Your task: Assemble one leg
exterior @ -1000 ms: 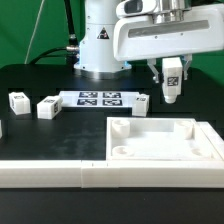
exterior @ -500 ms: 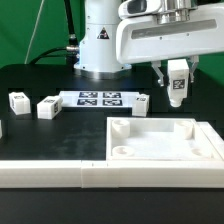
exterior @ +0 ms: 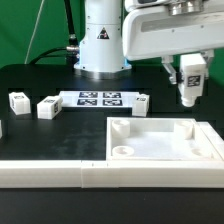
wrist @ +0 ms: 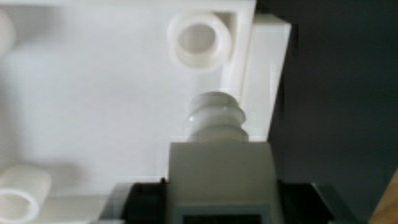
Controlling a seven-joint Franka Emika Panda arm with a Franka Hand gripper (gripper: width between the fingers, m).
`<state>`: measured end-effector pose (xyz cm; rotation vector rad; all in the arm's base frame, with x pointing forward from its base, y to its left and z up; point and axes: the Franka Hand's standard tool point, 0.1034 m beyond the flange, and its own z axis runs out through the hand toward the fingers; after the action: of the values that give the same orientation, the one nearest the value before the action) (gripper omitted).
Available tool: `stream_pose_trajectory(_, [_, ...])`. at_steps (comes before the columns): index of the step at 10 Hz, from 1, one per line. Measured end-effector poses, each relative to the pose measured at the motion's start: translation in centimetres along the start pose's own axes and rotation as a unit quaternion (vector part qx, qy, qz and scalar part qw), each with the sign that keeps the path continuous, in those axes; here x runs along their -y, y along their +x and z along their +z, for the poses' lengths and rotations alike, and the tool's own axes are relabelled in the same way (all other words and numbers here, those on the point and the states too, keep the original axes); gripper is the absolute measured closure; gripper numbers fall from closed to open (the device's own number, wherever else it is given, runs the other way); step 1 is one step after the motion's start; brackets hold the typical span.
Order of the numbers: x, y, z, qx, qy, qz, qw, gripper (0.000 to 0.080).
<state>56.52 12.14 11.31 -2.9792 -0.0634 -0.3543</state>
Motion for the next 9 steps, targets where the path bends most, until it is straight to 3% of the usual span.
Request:
stream_pose_trajectory(2, [-0.9, 2.6, 0.6, -0.008, 0.002, -0.026, 1.0, 0.0511])
stream_pose_trajectory(7, [-1.0, 2.4, 0.8, -0.028, -0.002, -0.031, 0.999, 0.0511])
stream_pose_trajectory(9, [-1.6, 3.7, 1.1, -0.109, -0.014, -0.05, 0.993, 0.0511])
